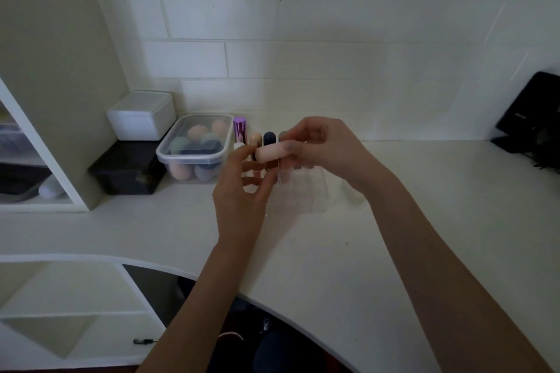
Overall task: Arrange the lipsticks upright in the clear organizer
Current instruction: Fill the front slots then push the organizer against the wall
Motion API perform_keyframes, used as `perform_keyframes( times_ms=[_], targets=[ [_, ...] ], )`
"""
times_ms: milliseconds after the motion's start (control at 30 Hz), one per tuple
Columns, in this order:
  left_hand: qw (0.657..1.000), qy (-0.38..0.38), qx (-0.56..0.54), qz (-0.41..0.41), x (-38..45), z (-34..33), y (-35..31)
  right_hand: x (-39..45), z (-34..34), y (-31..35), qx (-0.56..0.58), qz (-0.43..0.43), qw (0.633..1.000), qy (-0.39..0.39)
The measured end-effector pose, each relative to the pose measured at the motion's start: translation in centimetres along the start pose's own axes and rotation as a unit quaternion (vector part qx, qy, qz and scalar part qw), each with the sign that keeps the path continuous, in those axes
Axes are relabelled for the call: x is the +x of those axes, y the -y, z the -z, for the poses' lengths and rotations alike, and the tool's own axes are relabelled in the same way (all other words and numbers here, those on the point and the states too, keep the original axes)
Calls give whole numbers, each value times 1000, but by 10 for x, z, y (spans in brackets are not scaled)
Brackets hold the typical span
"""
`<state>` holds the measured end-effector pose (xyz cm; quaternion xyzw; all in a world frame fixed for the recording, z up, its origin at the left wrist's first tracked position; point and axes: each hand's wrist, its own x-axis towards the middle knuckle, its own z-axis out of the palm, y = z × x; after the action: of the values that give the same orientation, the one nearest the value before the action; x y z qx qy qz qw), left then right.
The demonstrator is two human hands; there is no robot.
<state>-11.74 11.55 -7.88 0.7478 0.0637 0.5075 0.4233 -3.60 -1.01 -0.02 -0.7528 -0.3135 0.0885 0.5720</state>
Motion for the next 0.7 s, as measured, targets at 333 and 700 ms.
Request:
perform_keyframes(
  times_ms=[333, 700],
  targets=[
    [997, -15, 24, -76, -6, -1, -1, -4, -15, -7, -170, 69, 972, 145],
    [996, 21, 84, -21, -3, -6, 10, 1, 10, -19, -188, 56, 981, -12]
  ],
)
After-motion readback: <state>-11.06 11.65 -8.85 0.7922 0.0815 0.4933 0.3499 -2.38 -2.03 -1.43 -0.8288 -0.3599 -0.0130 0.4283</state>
